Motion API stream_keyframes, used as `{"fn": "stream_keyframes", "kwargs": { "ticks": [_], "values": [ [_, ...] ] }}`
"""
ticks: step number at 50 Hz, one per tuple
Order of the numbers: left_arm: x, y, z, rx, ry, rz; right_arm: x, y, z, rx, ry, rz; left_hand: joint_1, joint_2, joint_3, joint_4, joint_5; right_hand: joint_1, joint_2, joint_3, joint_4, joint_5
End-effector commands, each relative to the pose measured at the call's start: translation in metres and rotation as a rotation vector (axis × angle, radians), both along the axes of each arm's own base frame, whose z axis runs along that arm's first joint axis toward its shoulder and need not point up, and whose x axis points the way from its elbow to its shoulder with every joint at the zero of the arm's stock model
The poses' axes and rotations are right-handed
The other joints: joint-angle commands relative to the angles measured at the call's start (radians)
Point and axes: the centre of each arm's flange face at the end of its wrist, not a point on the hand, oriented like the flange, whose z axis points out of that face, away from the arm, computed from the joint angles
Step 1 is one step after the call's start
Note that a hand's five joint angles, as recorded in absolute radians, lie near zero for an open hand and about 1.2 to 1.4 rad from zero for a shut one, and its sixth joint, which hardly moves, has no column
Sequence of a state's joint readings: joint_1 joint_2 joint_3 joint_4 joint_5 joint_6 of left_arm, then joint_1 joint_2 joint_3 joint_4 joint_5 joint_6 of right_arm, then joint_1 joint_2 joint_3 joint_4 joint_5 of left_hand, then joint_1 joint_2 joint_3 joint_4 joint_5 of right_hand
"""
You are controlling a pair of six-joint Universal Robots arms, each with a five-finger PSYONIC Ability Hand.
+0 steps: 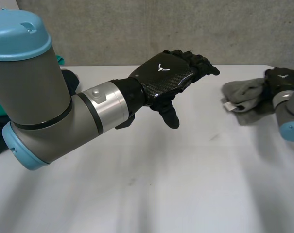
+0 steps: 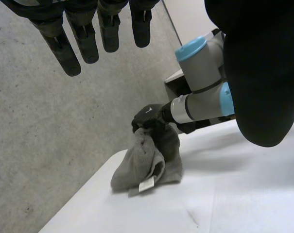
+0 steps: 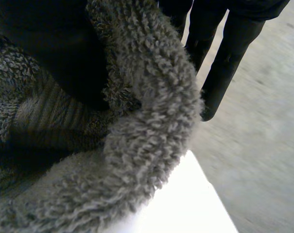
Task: Fold the laundry.
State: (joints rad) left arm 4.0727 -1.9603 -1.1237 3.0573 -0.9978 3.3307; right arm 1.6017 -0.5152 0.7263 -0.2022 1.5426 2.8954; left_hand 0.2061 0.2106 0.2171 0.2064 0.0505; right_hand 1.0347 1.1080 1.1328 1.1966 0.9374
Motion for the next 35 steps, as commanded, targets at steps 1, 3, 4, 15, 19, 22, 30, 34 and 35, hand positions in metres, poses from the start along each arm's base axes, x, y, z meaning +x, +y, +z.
{"fn": "stream_keyframes", "kwargs": {
  "ticks": [1, 3, 4, 15, 19, 22, 30, 34, 35],
  "values": [
    [-0.002, 0.005, 0.003, -0.005, 0.006, -0.01, -0.069, -0.043, -0.007, -0.024, 0.001, -0.165, 0.022, 0.018, 0.011, 0.022, 0.003, 0.362, 0.288, 0.263, 0.2, 0.284],
    [-0.002, 0.006, 0.005, -0.01, 0.009, -0.013, -0.082, -0.048, -0.006, -0.044, 0.002, -0.186, 0.022, 0.018, 0.011, 0.022, 0.003, 0.362, 0.288, 0.263, 0.2, 0.284],
    [-0.002, 0.007, 0.006, -0.011, 0.01, -0.015, -0.092, -0.05, -0.008, -0.047, 0.004, -0.199, 0.022, 0.018, 0.011, 0.022, 0.003, 0.362, 0.288, 0.263, 0.2, 0.284],
    [-0.004, 0.015, 0.008, -0.016, 0.014, -0.031, -0.108, -0.05, -0.015, -0.023, 0.033, -0.202, 0.022, 0.018, 0.011, 0.022, 0.003, -0.86, -0.933, -0.958, -1.022, -0.937],
    [-0.005, 0.017, 0.006, -0.008, 0.009, -0.036, -0.127, -0.048, -0.009, -0.007, 0.065, -0.26, 0.022, 0.018, 0.011, 0.022, 0.003, -0.86, -0.933, -0.958, -1.022, -0.937],
    [-0.005, 0.018, 0.006, -0.007, 0.008, -0.038, -0.127, -0.044, -0.005, 0.009, 0.122, -0.265, 0.022, 0.018, 0.011, 0.022, 0.003, -0.86, -0.933, -0.958, -1.022, -0.937],
    [-0.004, 0.019, 0.007, -0.01, 0.01, -0.036, -0.114, -0.017, 0.034, 0.033, 0.393, -0.238, 0.022, 0.018, 0.011, 0.022, 0.003, -0.86, -0.933, -0.958, -1.022, -0.937],
    [-0.003, 0.019, 0.013, -0.025, 0.022, -0.034, -0.1, -0.002, 0.07, -0.123, 0.411, -0.203, 0.022, 0.018, 0.011, 0.022, 0.003, -0.86, -0.933, -0.958, -1.022, -0.937],
    [-0.002, 0.018, 0.016, -0.03, 0.025, -0.03, -0.085, 0.008, 0.082, -0.193, 0.417, -0.148, 0.022, 0.018, 0.011, 0.022, 0.003, -0.86, -0.933, -0.958, -1.022, -0.937]
  ]
}}
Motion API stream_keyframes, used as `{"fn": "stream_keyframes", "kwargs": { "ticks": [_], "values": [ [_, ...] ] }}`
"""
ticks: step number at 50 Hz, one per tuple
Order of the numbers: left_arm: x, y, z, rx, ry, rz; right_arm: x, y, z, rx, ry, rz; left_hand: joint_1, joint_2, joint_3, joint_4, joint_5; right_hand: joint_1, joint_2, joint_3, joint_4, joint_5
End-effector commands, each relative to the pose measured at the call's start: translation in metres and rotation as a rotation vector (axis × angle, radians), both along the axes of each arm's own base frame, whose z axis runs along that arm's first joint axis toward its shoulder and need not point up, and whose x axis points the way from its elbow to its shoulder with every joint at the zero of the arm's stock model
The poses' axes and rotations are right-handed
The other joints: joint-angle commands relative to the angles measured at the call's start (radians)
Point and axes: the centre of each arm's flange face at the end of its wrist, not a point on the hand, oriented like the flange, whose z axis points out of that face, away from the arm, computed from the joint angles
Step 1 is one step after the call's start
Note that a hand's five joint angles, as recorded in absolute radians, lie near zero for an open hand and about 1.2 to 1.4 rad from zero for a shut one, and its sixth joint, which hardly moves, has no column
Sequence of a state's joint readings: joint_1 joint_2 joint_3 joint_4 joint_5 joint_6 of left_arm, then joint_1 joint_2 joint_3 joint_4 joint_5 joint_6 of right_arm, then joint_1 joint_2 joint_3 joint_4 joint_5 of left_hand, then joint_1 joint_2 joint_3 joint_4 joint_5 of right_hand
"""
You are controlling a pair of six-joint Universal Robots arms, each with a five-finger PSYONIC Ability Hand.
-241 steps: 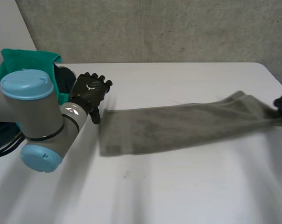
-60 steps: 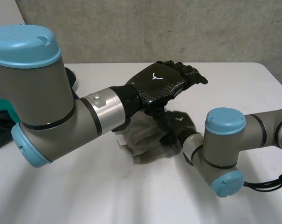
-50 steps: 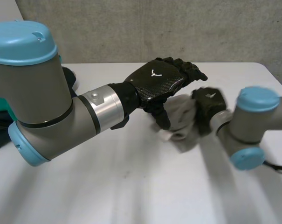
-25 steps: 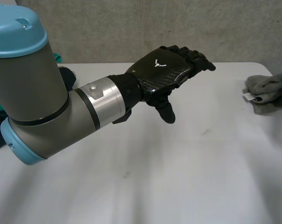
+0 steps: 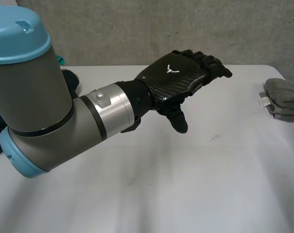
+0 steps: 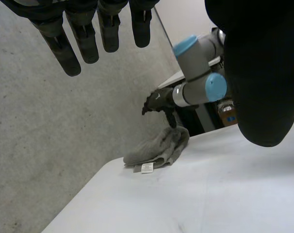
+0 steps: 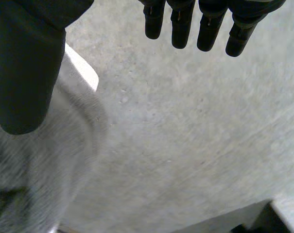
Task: Fold the laundry.
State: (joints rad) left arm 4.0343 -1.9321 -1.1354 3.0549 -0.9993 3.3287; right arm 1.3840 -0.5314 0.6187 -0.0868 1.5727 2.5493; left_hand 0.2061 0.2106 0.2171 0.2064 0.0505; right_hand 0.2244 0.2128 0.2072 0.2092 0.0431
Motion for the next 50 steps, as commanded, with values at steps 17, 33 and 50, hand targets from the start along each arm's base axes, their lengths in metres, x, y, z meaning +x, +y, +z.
{"fn": "stream_keyframes", "kwargs": {
  "ticks": [17, 33, 50],
  "values": [
    [0.154, -0.163, 0.054, -0.238, -0.008, 0.969, 0.164, 0.192, 0.047, 0.071, 0.048, 0.7, 0.013, 0.009, 0.002, 0.013, -0.006, -0.05, -0.038, -0.033, -0.035, -0.043],
    [0.254, -0.312, -0.104, -0.434, -0.447, 1.108, 0.173, 0.228, 0.014, 0.272, 0.04, 0.746, 0.043, 0.038, 0.032, 0.042, 0.024, -0.05, -0.038, -0.033, -0.035, -0.043],
    [0.152, -0.213, 0.037, -0.475, 0.01, 0.953, 0.168, 0.228, 0.019, 0.257, 0.041, 0.717, 1.19, 1.186, 1.179, 1.19, 1.171, -0.05, -0.038, -0.033, -0.035, -0.043]
  ]
}}
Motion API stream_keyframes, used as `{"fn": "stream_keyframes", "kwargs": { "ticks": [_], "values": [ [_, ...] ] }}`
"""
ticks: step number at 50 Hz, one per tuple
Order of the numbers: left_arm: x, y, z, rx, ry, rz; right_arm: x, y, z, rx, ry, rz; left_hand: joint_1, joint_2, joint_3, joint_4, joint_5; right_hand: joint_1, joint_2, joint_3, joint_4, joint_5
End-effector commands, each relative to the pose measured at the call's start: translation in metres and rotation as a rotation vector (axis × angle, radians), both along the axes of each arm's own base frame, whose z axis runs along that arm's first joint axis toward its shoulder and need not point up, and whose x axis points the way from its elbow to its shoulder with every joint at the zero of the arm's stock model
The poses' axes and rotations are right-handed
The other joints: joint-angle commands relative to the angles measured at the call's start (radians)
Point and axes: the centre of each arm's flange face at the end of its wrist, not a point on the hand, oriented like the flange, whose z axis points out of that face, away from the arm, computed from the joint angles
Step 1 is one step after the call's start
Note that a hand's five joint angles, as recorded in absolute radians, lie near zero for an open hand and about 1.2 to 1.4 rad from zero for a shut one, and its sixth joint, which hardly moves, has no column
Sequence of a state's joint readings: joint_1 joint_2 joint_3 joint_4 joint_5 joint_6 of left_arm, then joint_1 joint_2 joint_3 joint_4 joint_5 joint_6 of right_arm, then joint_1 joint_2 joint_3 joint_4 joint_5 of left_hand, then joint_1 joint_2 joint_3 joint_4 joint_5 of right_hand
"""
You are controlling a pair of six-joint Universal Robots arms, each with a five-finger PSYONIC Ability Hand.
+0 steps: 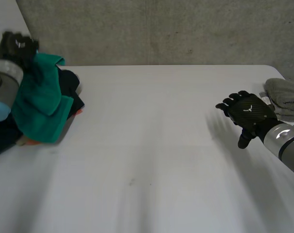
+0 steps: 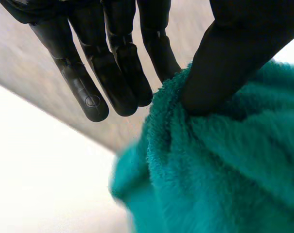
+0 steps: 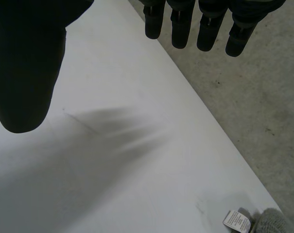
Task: Fold the laundry.
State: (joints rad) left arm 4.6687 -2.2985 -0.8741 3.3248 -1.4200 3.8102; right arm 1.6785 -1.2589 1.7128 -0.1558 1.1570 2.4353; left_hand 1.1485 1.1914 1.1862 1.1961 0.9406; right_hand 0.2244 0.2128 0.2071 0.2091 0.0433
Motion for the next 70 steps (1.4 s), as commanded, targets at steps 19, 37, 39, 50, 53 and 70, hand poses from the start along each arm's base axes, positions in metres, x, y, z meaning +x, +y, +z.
{"fn": "stream_keyframes", "kwargs": {
  "ticks": [19, 37, 39, 50, 53, 70],
  "values": [
    [-0.232, 0.23, -0.031, 0.472, 0.507, -0.7, -0.011, -0.006, 0.026, -0.064, -0.028, -0.121, 0.248, 0.205, 0.21, 0.2, 0.281, -0.05, -0.038, -0.033, -0.035, -0.043],
    [-0.183, 0.244, 0.01, 0.428, 0.412, -0.593, -0.016, -0.008, 0.031, -0.02, -0.08, -0.149, -0.859, -0.902, -0.897, -0.906, -0.825, -0.05, -0.038, -0.033, -0.035, -0.043],
    [-0.166, 0.243, 0.006, 0.452, 0.407, -0.525, -0.004, 0.003, 0.03, 0.024, -0.076, -0.099, -0.838, -0.881, -0.876, -0.886, -0.805, -0.05, -0.038, -0.033, -0.035, -0.043],
    [-0.105, 0.228, -0.048, 0.464, 0.149, -0.31, 0.029, 0.04, 0.013, 0.27, -0.05, 0.064, -0.815, -0.858, -0.852, -0.862, -0.781, 0.075, 0.086, 0.092, 0.09, 0.081],
    [-0.101, 0.216, -0.052, 0.421, 0.067, -0.331, 0.047, 0.053, 0.004, 0.28, -0.043, 0.121, -0.815, -0.858, -0.852, -0.862, -0.781, 0.084, 0.095, 0.101, 0.099, 0.09],
    [-0.122, 0.171, -0.115, 0.538, -0.129, -0.594, 0.069, 0.046, -0.053, 0.225, -0.056, 0.033, -0.572, -0.615, -0.609, -0.619, -0.538, 0.18, 0.192, 0.197, 0.195, 0.187]
  ]
}}
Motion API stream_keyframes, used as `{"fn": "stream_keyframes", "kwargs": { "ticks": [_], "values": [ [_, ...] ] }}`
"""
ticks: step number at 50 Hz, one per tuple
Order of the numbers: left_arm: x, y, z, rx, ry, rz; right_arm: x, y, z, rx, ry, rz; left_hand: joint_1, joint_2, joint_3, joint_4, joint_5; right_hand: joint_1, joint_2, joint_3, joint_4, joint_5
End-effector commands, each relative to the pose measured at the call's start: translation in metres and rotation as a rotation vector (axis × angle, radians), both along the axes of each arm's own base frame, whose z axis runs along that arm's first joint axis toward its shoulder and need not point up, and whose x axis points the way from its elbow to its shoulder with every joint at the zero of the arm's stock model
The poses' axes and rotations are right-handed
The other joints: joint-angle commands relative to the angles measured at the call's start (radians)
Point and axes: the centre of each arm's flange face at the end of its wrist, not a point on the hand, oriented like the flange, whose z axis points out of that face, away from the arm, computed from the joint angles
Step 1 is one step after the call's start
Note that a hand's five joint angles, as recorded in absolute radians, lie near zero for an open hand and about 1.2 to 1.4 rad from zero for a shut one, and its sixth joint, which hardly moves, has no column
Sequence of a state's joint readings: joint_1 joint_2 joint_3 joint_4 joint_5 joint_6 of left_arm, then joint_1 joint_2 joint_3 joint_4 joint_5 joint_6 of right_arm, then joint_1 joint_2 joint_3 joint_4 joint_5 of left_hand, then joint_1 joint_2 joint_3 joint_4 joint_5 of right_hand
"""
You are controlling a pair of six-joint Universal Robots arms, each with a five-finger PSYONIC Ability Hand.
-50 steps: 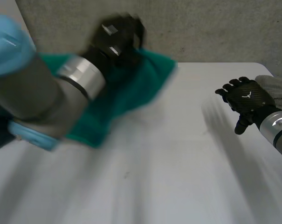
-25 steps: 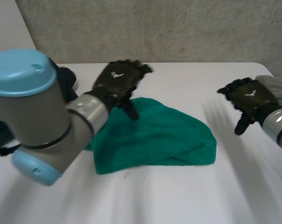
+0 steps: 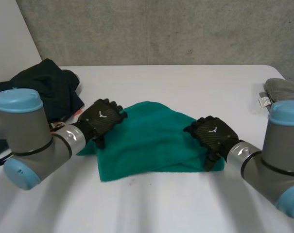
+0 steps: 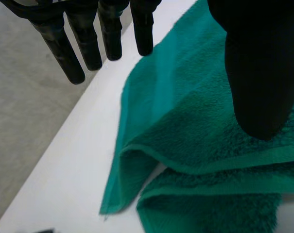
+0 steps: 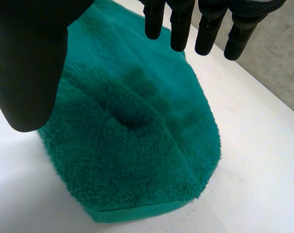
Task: Fold the laundry.
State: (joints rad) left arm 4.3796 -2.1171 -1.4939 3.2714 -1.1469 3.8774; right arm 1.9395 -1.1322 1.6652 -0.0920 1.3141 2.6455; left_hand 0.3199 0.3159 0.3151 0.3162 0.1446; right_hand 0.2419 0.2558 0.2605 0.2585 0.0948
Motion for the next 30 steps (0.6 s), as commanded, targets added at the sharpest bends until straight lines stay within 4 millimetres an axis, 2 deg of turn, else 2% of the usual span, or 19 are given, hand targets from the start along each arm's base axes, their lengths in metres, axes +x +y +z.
{"fn": "stream_keyframes", "kwargs": {
  "ticks": [1, 2, 3, 4, 5, 6, 7, 13, 14, 16, 17, 19, 20, 21, 25, 28, 30],
  "values": [
    [-0.009, -0.009, -0.016, 0.091, -0.022, -0.03, 0.008, -0.003, -0.02, -0.009, 0.023, -0.006, 0.339, 0.343, 0.344, 0.343, 0.34, 0.204, 0.19, 0.185, 0.187, 0.176],
    [-0.009, -0.008, -0.018, 0.103, -0.028, -0.032, 0.008, -0.004, -0.024, -0.003, 0.029, -0.012, 0.444, 0.448, 0.449, 0.448, 0.445, 0.381, 0.368, 0.363, 0.365, 0.354],
    [-0.011, -0.007, -0.02, 0.128, -0.038, -0.038, 0.008, -0.005, -0.025, -0.003, 0.029, -0.013, 0.698, 0.702, 0.703, 0.702, 0.699, 0.52, 0.506, 0.501, 0.503, 0.492],
    [-0.011, -0.007, -0.021, 0.139, -0.043, -0.035, 0.009, -0.006, -0.025, -0.008, 0.029, -0.012, 0.806, 0.81, 0.81, 0.809, 0.806, 0.664, 0.65, 0.645, 0.647, 0.636],
    [-0.011, -0.006, -0.021, 0.145, -0.046, -0.036, 0.009, -0.009, -0.023, -0.02, 0.025, -0.015, 0.94, 0.944, 0.945, 0.944, 0.941, 0.906, 0.892, 0.888, 0.89, 0.879],
    [-0.011, -0.006, -0.02, 0.156, -0.05, -0.034, 0.009, -0.01, -0.022, -0.027, 0.023, -0.018, 1.075, 1.079, 1.08, 1.079, 1.076, 1.022, 1.008, 1.003, 1.005, 0.995],
    [-0.012, -0.005, -0.019, 0.157, -0.05, -0.037, 0.009, -0.012, -0.019, -0.04, 0.018, -0.02, 1.076, 1.08, 1.081, 1.08, 1.077, 1.153, 1.139, 1.134, 1.136, 1.126],
    [-0.019, -0.001, -0.005, 0.13, -0.036, -0.042, 0.007, -0.023, -0.005, -0.096, 0.003, -0.041, 1.076, 1.08, 1.081, 1.08, 1.077, 1.154, 1.141, 1.136, 1.138, 1.127],
    [-0.019, 0.0, 0.011, 0.089, -0.023, -0.031, 0.007, -0.023, -0.002, -0.103, 0.002, -0.044, 1.076, 1.08, 1.081, 1.08, 1.077, 1.154, 1.141, 1.136, 1.138, 1.127],
    [-0.019, 0.001, 0.03, 0.051, -0.001, -0.014, 0.005, -0.026, 0.006, -0.134, 0.004, -0.05, 1.076, 1.08, 1.081, 1.08, 1.077, 1.154, 1.141, 1.136, 1.138, 1.127],
    [-0.019, 0.006, 0.05, 0.02, 0.035, 0.001, 0.003, -0.029, 0.022, -0.191, 0.008, -0.057, 1.076, 1.08, 1.081, 1.08, 1.077, 1.154, 1.141, 1.136, 1.138, 1.127],
    [-0.021, 0.013, 0.069, 0.004, 0.081, 0.009, 0.003, -0.031, 0.039, -0.252, 0.009, -0.056, 1.076, 1.08, 1.081, 1.08, 1.077, 1.154, 1.141, 1.136, 1.138, 1.127],
    [-0.02, 0.017, 0.079, -0.003, 0.108, 0.017, 0.003, -0.031, 0.06, -0.322, 0.006, -0.047, 1.076, 1.08, 1.081, 1.08, 1.077, 1.154, 1.141, 1.136, 1.138, 1.127],
    [-0.02, 0.025, 0.1, -0.019, 0.167, 0.019, 0.004, -0.032, 0.07, -0.357, 0.001, -0.045, 1.076, 1.08, 1.081, 1.08, 1.077, 1.154, 1.141, 1.136, 1.138, 1.127],
    [-0.013, 0.049, 0.142, -0.042, 0.297, 0.02, 0.009, -0.04, 0.119, -0.506, -0.05, -0.032, 1.076, 1.08, 1.081, 1.08, 1.077, 1.154, 1.141, 1.136, 1.138, 1.127],
    [-0.01, 0.06, 0.154, -0.052, 0.349, 0.018, 0.018, -0.044, 0.147, -0.591, -0.098, 0.014, 1.076, 1.08, 1.081, 1.08, 1.077, 1.154, 1.141, 1.136, 1.138, 1.127],
    [-0.008, 0.066, 0.154, -0.052, 0.379, 0.016, 0.023, -0.045, 0.16, -0.625, -0.125, 0.044, 1.076, 1.08, 1.081, 1.08, 1.077, 1.154, 1.141, 1.136, 1.138, 1.127]
  ]
}}
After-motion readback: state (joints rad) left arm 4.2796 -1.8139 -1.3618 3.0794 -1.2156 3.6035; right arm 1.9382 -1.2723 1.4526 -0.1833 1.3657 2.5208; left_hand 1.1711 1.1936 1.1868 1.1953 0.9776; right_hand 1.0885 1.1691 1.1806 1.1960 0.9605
